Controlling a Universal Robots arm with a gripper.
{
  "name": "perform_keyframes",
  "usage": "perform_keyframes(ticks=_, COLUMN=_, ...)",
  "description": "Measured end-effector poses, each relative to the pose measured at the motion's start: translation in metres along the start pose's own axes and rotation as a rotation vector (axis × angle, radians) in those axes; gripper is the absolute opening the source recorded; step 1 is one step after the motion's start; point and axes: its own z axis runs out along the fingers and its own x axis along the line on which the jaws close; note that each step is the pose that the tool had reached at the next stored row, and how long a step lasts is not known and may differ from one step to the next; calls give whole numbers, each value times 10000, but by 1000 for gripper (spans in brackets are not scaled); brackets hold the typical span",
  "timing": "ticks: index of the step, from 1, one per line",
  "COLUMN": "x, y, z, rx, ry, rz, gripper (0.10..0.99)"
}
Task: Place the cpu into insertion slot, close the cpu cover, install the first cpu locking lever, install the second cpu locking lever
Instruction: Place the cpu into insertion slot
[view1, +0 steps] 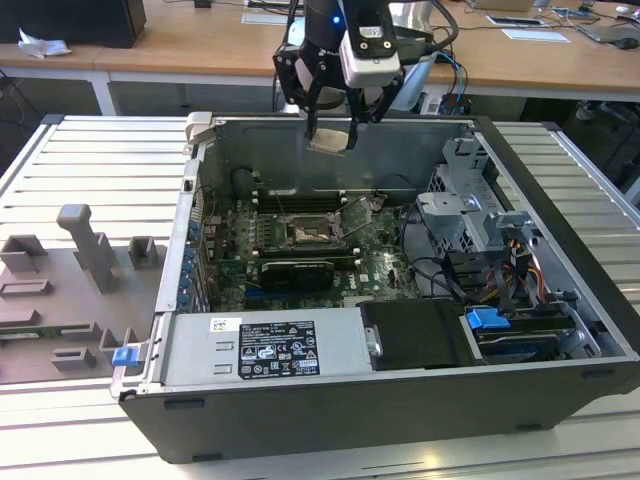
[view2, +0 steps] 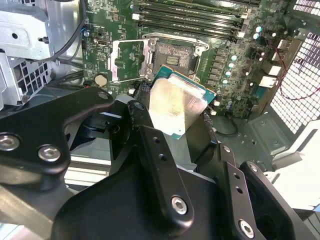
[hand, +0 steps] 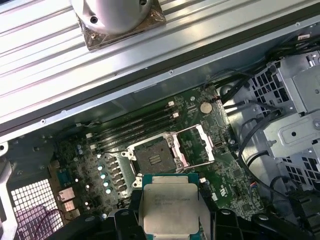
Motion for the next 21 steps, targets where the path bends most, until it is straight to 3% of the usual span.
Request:
perform_keyframes(ticks=5, x=-1, y=-3, z=27, rx=6, ry=-3, rz=23, gripper=533)
perform_keyframes(ticks=16, x=-1, y=-3, z=37, rx=-14, ry=-84, rz=925, gripper=533)
perform_keyframes(ticks=21, x=-1, y=-5, z=49, rx=-11, ry=-88, rz=953, gripper=533)
